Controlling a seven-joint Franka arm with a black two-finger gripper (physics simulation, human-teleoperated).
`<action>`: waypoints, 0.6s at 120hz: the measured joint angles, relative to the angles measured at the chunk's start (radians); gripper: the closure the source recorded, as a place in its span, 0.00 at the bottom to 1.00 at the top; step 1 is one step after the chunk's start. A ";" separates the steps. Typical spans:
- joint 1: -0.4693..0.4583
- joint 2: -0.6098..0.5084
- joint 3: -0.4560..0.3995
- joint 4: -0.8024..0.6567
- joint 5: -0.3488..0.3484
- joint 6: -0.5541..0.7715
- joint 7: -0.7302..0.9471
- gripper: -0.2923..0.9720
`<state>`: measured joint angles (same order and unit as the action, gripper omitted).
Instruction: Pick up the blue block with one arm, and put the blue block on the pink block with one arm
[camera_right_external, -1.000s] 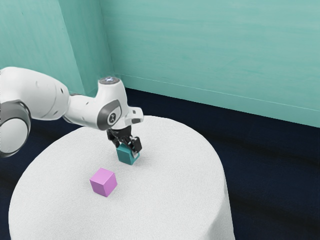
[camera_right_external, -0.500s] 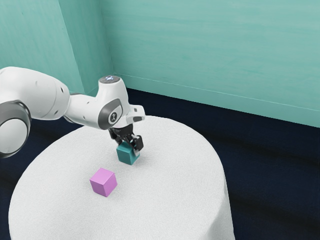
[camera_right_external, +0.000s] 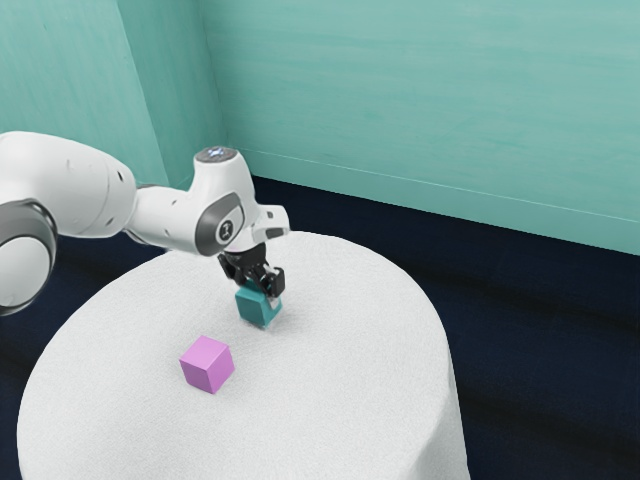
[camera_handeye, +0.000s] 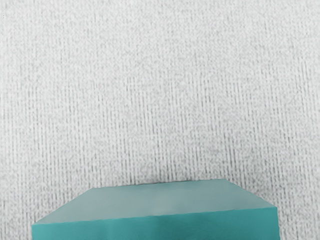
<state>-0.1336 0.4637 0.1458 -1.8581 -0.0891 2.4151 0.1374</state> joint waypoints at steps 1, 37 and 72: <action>0.000 -0.002 0.000 0.000 0.001 0.000 -0.001 0.48; -0.007 -0.297 0.001 -0.238 0.031 -0.004 -0.025 0.49; -0.007 -0.424 0.002 -0.422 0.053 -0.003 -0.054 0.49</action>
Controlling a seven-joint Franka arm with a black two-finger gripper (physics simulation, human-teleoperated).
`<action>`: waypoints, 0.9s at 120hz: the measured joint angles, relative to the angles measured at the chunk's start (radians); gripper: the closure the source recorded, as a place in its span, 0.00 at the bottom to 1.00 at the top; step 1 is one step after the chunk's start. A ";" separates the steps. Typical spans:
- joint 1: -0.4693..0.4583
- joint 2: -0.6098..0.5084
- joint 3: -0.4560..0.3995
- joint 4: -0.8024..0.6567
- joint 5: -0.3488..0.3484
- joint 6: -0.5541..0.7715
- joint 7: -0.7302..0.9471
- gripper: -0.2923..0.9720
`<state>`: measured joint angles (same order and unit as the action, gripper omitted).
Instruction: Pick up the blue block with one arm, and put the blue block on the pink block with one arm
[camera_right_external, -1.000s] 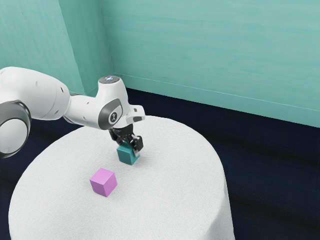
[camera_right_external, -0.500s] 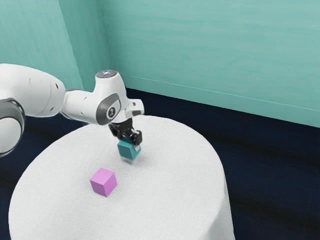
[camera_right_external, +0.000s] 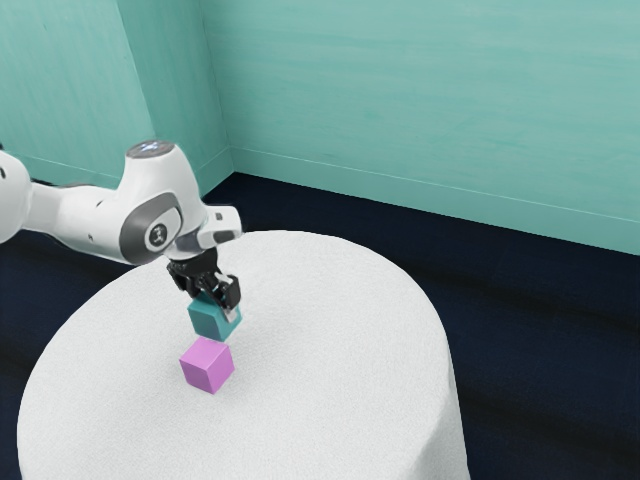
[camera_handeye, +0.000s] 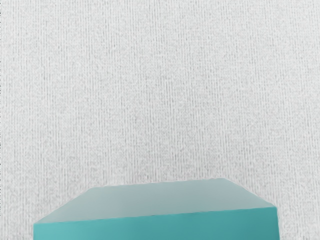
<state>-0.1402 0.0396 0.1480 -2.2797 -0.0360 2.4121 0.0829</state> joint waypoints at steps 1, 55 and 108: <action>0.000 -0.002 0.000 -0.003 0.002 0.000 -0.001 0.48; -0.049 -0.098 -0.003 -0.113 0.078 0.001 -0.034 0.49; -0.042 -0.189 -0.001 -0.192 0.093 -0.001 -0.053 0.49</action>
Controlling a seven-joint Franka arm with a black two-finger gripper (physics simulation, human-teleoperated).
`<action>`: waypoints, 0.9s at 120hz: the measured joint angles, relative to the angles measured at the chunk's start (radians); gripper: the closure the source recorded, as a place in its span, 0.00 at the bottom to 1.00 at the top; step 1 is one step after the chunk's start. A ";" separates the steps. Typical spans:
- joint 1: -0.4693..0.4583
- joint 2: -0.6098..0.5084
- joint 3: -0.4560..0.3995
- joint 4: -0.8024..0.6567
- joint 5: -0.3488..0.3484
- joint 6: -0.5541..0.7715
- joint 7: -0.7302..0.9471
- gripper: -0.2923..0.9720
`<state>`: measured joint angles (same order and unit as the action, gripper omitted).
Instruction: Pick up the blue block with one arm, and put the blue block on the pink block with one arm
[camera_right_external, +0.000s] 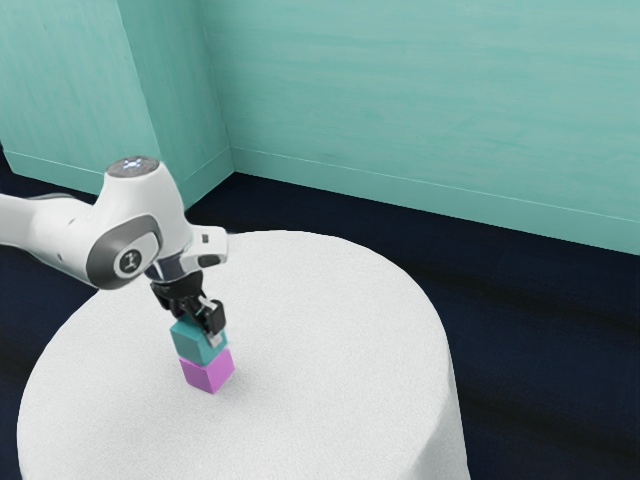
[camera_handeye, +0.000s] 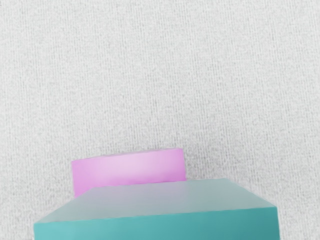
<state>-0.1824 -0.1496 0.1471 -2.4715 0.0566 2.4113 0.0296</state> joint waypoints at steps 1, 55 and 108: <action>0.000 -0.001 0.000 -0.001 0.000 0.000 0.000 0.49; 0.007 0.022 0.008 0.013 0.014 0.001 -0.011 0.49; 0.006 0.076 0.007 0.039 0.014 0.005 -0.014 0.49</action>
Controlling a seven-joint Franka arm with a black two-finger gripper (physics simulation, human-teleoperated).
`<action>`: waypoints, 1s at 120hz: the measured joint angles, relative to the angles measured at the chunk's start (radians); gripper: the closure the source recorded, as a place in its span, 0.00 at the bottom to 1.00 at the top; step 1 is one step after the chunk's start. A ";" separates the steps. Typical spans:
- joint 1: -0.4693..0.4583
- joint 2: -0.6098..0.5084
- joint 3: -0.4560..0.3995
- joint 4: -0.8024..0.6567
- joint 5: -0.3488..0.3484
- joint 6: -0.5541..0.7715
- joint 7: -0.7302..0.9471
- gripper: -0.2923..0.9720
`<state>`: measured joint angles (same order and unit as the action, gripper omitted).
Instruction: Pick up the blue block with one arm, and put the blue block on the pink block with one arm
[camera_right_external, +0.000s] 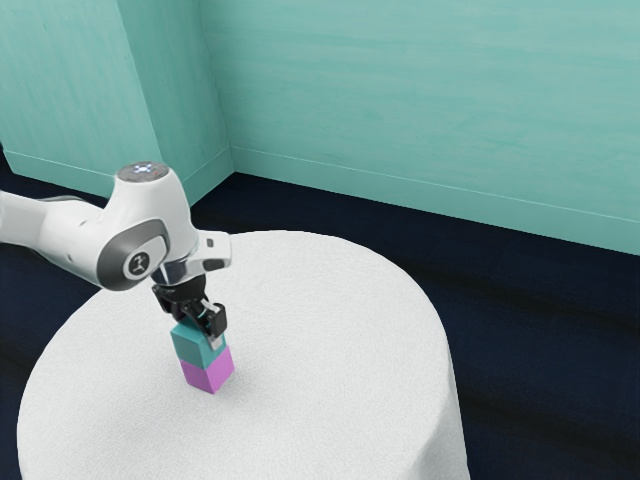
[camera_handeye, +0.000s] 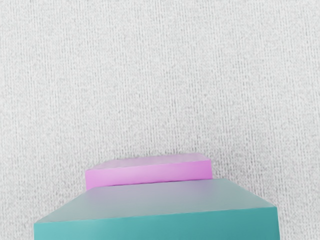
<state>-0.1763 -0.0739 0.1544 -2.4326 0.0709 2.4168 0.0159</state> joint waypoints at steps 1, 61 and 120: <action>0.000 0.000 0.000 0.000 0.000 0.000 0.000 0.49; -0.005 0.036 -0.001 0.025 0.009 0.000 0.005 0.37; 0.014 -0.100 0.003 0.085 0.044 -0.046 0.006 0.26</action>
<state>-0.1622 -0.1743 0.1578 -2.3471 0.1153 2.3707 0.0214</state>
